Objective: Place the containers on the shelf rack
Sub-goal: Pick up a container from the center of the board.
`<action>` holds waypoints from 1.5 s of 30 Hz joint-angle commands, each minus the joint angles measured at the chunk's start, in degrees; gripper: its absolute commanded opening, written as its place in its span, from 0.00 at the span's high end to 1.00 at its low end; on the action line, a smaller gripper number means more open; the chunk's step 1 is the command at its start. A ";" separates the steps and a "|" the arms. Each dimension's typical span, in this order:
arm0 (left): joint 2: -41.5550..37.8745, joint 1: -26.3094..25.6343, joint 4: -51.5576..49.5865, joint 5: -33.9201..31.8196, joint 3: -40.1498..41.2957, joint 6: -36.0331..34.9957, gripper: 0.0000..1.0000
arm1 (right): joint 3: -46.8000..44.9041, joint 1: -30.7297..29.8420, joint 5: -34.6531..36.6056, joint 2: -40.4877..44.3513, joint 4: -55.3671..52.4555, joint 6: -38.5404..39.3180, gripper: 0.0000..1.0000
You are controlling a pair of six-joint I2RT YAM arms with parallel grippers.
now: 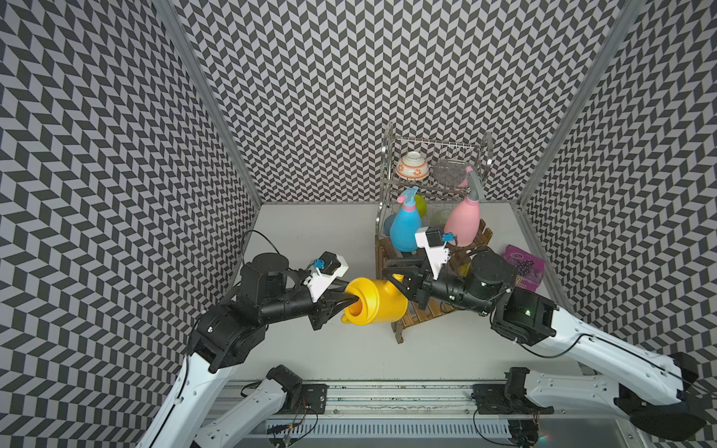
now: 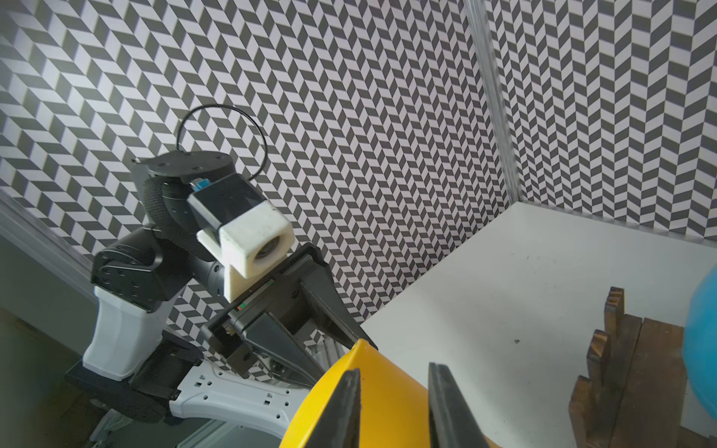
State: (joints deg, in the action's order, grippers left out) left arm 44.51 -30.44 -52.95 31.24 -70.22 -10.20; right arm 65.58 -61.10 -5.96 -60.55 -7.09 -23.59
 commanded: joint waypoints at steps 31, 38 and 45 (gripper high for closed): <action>-31.88 0.18 52.23 10.59 38.80 41.16 0.16 | -12.80 11.97 -5.43 15.03 11.24 -16.60 1.00; -26.14 -0.22 52.20 10.64 37.67 42.02 0.25 | -12.94 12.06 -5.82 14.55 12.27 -17.19 1.00; -21.91 -5.05 53.94 8.56 36.41 40.71 0.32 | -13.36 12.07 -5.74 14.30 13.10 -17.62 1.00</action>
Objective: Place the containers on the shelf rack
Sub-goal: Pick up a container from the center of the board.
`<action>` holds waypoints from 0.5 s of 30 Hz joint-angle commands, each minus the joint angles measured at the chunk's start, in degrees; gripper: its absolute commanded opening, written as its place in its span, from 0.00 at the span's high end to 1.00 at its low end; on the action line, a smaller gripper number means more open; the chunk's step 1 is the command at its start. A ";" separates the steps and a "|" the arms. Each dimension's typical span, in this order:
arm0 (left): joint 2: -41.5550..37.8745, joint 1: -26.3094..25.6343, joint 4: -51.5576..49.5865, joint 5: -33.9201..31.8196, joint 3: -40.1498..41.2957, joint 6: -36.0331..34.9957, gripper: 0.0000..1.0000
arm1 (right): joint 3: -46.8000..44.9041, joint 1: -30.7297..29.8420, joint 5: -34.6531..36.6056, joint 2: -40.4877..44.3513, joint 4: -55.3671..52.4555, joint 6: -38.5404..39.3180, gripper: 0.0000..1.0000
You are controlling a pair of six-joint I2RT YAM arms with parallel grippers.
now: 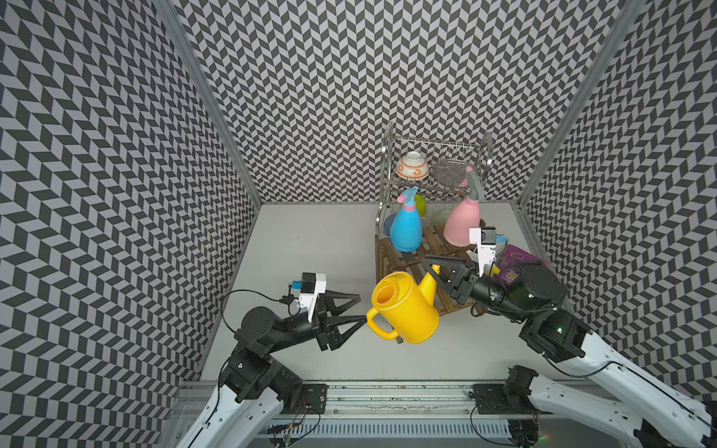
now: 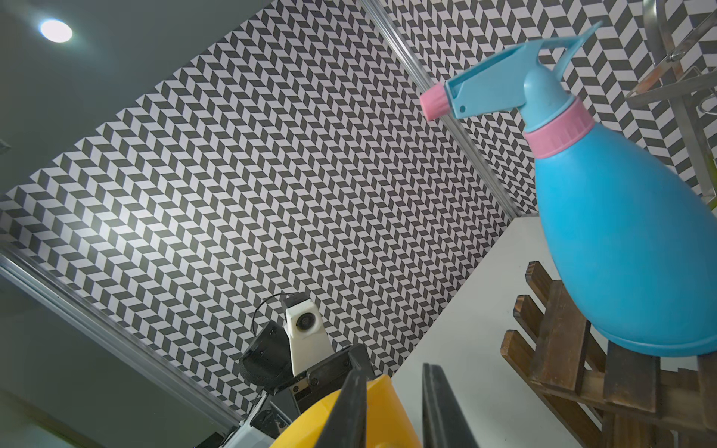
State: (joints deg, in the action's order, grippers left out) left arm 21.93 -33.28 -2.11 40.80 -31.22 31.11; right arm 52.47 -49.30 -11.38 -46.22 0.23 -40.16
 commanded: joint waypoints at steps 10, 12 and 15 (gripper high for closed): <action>7.86 -11.45 3.99 -5.56 -5.20 -4.97 0.48 | -0.28 0.25 -0.14 -0.66 6.67 -1.06 1.00; 8.78 -11.89 3.65 -5.64 -5.68 -5.80 0.62 | -0.26 0.26 -0.14 -0.72 6.80 -1.00 1.00; 9.42 -12.02 2.57 -5.64 -6.28 -7.17 0.82 | -0.01 0.28 0.04 -0.80 6.70 -0.63 1.00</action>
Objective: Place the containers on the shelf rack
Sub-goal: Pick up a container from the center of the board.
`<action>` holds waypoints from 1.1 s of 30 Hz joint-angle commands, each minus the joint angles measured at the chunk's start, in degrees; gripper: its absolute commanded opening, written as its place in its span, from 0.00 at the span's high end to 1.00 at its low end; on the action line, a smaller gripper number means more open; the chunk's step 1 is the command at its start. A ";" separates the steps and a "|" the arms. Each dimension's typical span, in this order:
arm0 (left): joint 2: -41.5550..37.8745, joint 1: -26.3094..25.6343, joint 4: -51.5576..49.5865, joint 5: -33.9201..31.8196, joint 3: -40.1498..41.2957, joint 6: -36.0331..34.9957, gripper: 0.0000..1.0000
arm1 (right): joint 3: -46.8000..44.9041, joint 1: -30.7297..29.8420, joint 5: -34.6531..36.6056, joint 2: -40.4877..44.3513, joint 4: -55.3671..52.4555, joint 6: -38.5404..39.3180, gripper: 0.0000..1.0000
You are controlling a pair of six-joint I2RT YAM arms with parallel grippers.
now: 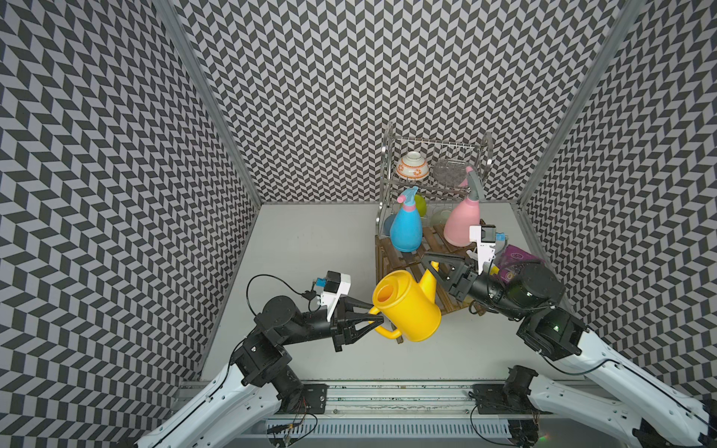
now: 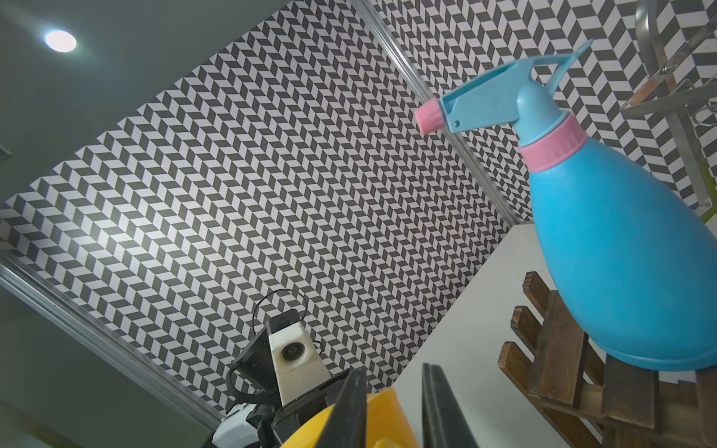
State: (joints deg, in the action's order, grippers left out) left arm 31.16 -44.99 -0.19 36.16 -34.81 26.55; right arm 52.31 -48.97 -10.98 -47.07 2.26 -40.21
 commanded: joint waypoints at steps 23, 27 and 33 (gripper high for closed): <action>7.86 -2.40 -19.62 -9.76 -15.87 -25.94 1.00 | 18.35 0.72 29.63 3.09 -18.18 25.41 0.06; 11.79 -7.60 -22.42 -16.35 -19.27 -28.24 1.00 | 18.93 0.77 34.37 4.23 -15.25 28.40 0.10; 17.61 -16.84 -24.26 -28.62 -22.38 -29.00 1.00 | 18.51 0.72 37.73 5.73 -13.20 30.54 0.11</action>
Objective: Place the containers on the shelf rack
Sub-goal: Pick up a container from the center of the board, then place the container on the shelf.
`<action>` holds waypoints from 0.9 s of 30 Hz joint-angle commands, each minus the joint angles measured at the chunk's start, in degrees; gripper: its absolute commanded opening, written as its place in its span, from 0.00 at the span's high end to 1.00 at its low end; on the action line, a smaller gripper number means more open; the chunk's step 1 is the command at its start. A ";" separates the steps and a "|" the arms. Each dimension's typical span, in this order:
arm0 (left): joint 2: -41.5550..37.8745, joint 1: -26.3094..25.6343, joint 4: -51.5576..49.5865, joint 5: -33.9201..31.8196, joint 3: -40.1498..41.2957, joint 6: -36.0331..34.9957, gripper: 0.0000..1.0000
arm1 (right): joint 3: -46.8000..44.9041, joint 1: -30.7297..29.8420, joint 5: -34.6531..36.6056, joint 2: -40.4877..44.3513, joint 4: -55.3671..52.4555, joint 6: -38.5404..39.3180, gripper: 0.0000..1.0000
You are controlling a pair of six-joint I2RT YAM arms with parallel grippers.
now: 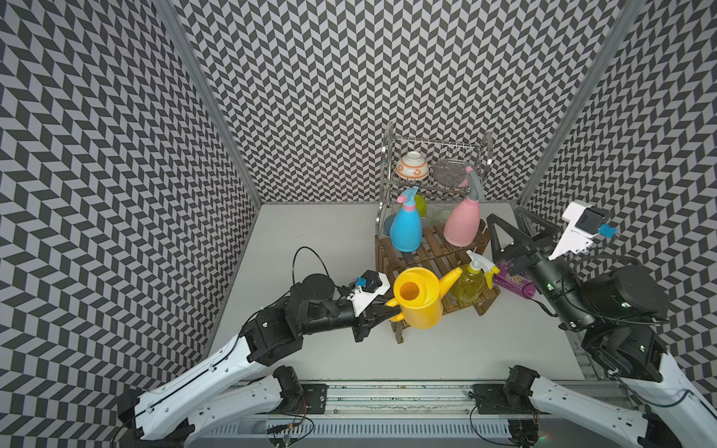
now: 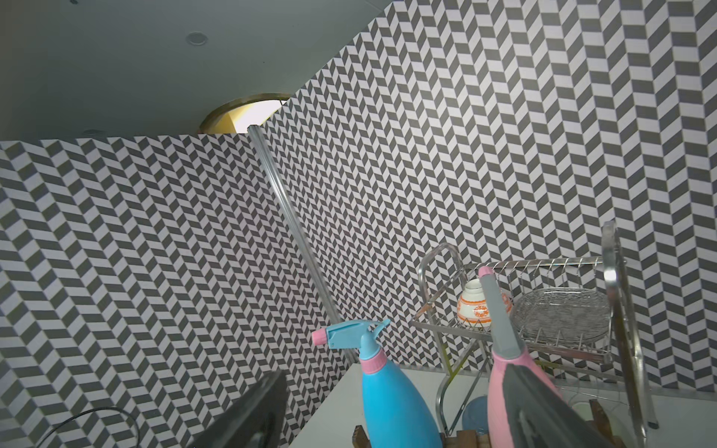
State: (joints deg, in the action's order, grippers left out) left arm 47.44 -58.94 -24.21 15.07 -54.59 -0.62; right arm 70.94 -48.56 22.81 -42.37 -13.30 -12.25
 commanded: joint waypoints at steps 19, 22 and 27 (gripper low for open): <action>9.22 -5.71 2.07 -15.81 -3.06 1.51 1.00 | -2.19 0.31 2.78 1.43 3.81 2.02 0.10; 9.58 -5.74 3.04 -17.56 -2.52 2.83 1.00 | -2.34 0.28 2.70 1.65 3.74 1.85 0.10; 10.11 -5.70 4.79 -18.39 -1.52 3.37 1.00 | -2.64 0.24 2.68 2.19 3.63 1.32 0.10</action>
State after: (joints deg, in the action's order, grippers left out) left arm 57.56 -64.49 -24.10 -2.04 -56.05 1.58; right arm 68.64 -48.56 25.30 -40.97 -11.92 -10.50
